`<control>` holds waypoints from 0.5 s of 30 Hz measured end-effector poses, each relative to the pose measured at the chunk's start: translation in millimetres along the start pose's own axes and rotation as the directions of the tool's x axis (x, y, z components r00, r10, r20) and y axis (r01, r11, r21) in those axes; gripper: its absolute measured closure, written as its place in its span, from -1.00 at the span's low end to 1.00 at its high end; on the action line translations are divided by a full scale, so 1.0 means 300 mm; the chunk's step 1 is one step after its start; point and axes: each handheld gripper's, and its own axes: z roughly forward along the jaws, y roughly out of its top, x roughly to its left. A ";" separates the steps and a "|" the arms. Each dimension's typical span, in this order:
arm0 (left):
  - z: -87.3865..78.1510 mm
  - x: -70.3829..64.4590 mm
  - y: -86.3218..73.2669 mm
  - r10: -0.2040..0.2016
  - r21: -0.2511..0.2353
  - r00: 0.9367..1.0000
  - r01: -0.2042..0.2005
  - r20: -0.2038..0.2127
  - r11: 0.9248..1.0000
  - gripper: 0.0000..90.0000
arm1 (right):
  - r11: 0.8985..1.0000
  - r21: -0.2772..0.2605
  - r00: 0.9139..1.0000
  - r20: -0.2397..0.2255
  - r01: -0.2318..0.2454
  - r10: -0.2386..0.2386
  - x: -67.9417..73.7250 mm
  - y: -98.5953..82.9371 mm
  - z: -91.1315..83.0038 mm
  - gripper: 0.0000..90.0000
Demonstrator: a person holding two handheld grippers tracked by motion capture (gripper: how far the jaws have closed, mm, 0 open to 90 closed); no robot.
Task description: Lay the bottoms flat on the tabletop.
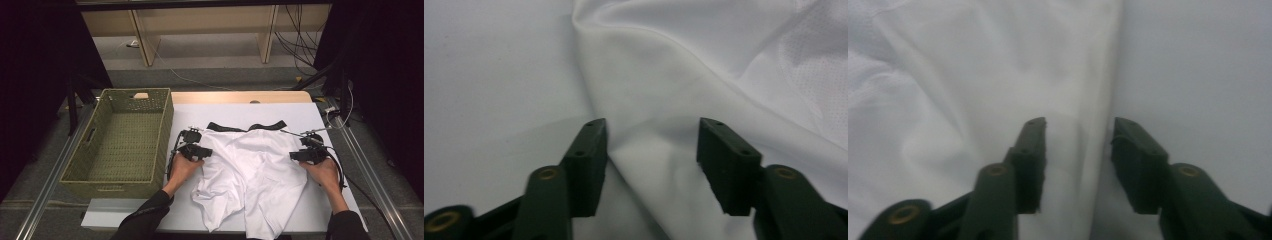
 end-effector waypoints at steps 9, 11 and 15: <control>0.020 0.017 0.007 0.008 -0.046 1.000 -0.008 -0.007 0.999 0.98 | 0.999 -0.043 0.999 0.039 -0.008 0.010 -0.024 0.027 0.008 1.00; 0.027 0.018 0.018 0.009 -0.045 1.000 -0.010 -0.011 0.999 0.98 | 0.999 -0.039 0.999 0.044 -0.026 0.028 -0.045 0.042 0.017 1.00; 0.031 0.019 0.042 0.016 -0.061 0.999 -0.017 -0.028 0.998 0.99 | 0.997 -0.060 0.998 0.041 -0.052 0.054 -0.086 0.070 0.037 1.00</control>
